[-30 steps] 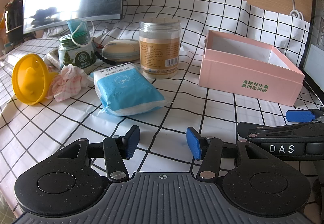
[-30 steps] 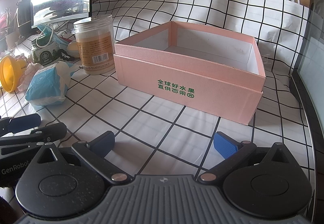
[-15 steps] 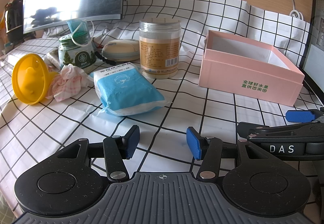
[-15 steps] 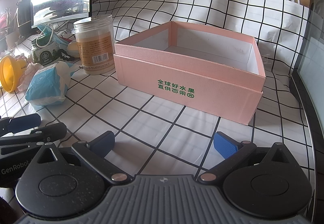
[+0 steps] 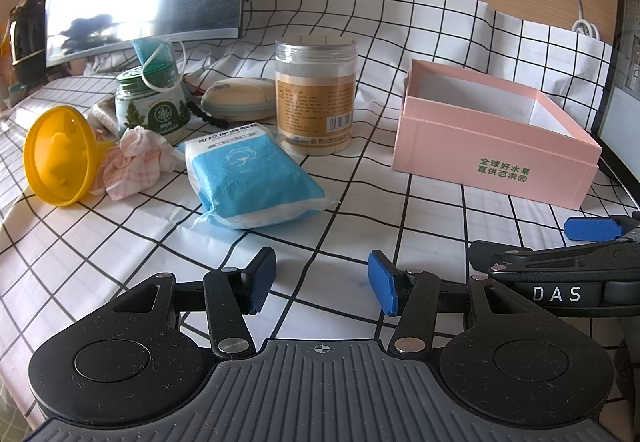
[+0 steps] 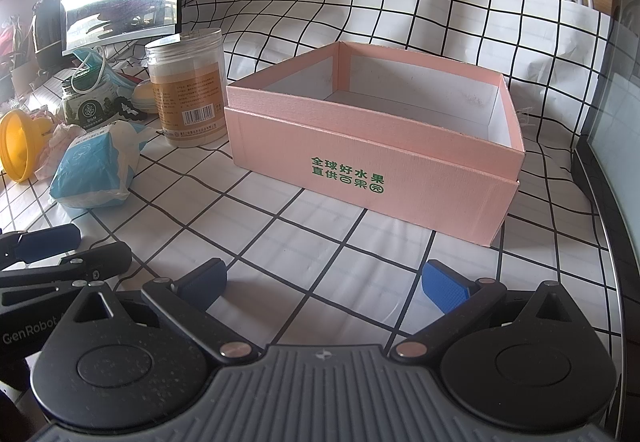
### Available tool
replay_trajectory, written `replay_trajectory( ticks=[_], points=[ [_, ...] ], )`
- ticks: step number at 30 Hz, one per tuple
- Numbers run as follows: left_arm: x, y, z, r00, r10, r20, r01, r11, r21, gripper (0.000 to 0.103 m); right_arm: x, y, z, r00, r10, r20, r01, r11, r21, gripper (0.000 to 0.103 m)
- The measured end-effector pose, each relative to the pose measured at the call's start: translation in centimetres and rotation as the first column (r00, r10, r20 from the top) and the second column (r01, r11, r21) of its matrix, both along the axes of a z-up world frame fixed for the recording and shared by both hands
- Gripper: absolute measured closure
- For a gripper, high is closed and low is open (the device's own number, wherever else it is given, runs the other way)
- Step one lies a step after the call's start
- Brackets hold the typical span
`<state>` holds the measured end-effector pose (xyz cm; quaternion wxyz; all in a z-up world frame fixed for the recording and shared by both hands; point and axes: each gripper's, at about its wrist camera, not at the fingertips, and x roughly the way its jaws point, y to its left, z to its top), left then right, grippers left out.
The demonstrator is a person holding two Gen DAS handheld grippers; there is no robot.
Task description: Organize soft objects
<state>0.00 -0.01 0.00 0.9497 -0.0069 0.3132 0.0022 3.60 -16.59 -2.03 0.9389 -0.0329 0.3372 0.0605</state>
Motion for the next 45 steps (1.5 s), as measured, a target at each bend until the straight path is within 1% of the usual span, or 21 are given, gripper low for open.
replay_trajectory(
  ticks=[11,12,15,17,18,20,22,24,26,29,30,32,34,35,37,38,39,40,42,43,45],
  points=[
    [0.1,0.0,0.1,1.0,0.004,-0.008,-0.004,1.0,0.004,0.047,-0.1,0.3,-0.1,1.0,0.001,-0.001,-0.001,1.0,0.0,0.0],
    [0.2,0.2,0.2,1.0,0.002,-0.017,-0.002,1.0,0.002,0.047,0.0,0.3,-0.1,1.0,0.011,-0.01,-0.011,1.0,-0.003,0.0],
    [0.5,0.7,0.7,0.998,-0.029,-0.049,0.028,1.0,-0.009,0.047,0.9,0.4,0.5,0.995,0.044,-0.088,-0.045,0.999,-0.008,0.0],
    [0.9,1.5,1.1,0.993,-0.089,-0.083,0.087,0.996,-0.034,0.049,1.4,0.9,0.2,0.991,0.043,-0.123,-0.045,0.999,-0.017,0.0],
    [0.9,2.0,1.3,0.988,-0.117,-0.099,0.112,0.992,-0.058,0.052,1.5,0.9,0.2,0.991,0.039,-0.13,-0.042,0.999,-0.019,0.0],
    [1.0,3.5,1.7,0.976,-0.174,-0.134,0.157,0.979,-0.131,0.072,1.8,1.2,0.2,0.989,0.025,-0.147,-0.029,0.999,-0.023,0.0],
    [1.2,5.2,1.9,0.952,-0.246,-0.184,0.205,0.955,-0.214,0.075,2.1,1.4,0.3,0.985,0.013,-0.175,-0.018,0.999,-0.026,0.0],
    [0.9,6.8,2.2,0.933,-0.296,-0.204,0.24,0.935,-0.259,0.075,2.0,1.2,0.6,0.981,0.011,-0.194,-0.016,0.999,-0.029,0.0],
    [0.1,8.8,2.8,0.939,-0.295,-0.177,0.246,0.936,-0.253,0.075,2.3,1.5,0.7,0.976,0.032,-0.215,-0.04,0.999,-0.033,0.0],
    [-0.9,12.9,4.7,0.969,-0.229,-0.093,0.206,0.955,-0.212,0.075,2.4,2.4,1.1,0.97,0.01,-0.243,-0.021,0.999,-0.042,0.003],
    [-1.1,14.7,5.4,0.978,-0.199,-0.058,0.184,0.963,-0.198,0.075,2.4,3.1,1.5,0.973,0.0,-0.233,-0.014,0.998,-0.06,0.003],
    [-0.9,18.6,6.5,0.994,-0.11,-0.008,0.106,0.977,-0.184,0.075,2.1,5.4,3.0,0.985,0.014,-0.175,-0.032,0.994,-0.101,0.003],
    [0.5,23.6,7.1,1.0,0.017,-0.016,-0.02,0.975,-0.22,0.075,2.1,8.5,4.9,0.991,0.071,-0.111,-0.085,0.988,-0.126,0.003],
    [1.2,25.9,7.1,0.997,0.073,-0.033,-0.079,0.964,-0.254,0.074,2.3,10.2,5.7,0.991,0.1,-0.09,-0.112,0.984,-0.136,0.003],
    [3.1,31.0,6.6,0.983,0.167,-0.083,-0.185,0.919,-0.348,0.074,2.9,13.9,7.0,0.985,0.164,-0.055,-0.171,0.974,-0.147,0.003],
    [3.9,32.8,6.2,0.977,0.185,-0.104,-0.211,0.899,-0.385,0.074,3.4,16.3,7.8,0.979,0.197,-0.042,-0.201,0.969,-0.142,0.003],
    [4.8,34.6,5.8,0.974,0.191,-0.124,-0.225,0.879,-0.42,0.074,4.0,18.3,8.3,0.975,0.219,-0.038,-0.223,0.966,-0.129,0.003],
    [5.6,35.9,5.6,0.974,0.183,-0.133,-0.224,0.868,-0.443,0.074,4.4,19.9,8.7,0.97,0.24,-0.04,-0.243,0.963,-0.118,0.003],
    [6.8,37.3,5.2,0.981,0.145,-0.127,-0.188,0.868,-0.46,0.074,5.3,24.4,9.4,0.947,0.318,-0.054,-0.322,0.939,-0.12,0.003],
    [7.2,37.6,5.1,0.988,0.103,-0.115,-0.146,0.872,-0.467,0.074,5.6,26.2,9.4,0.934,0.353,-0.055,-0.358,0.924,-0.137,0.003],
    [7.9,37.4,5.0,0.997,-0.049,-0.066,0.01,0.87,-0.492,0.074,5.8,29.9,9.1,0.902,0.425,-0.073,-0.431,0.883,-0.186,0.005]
  ],
)
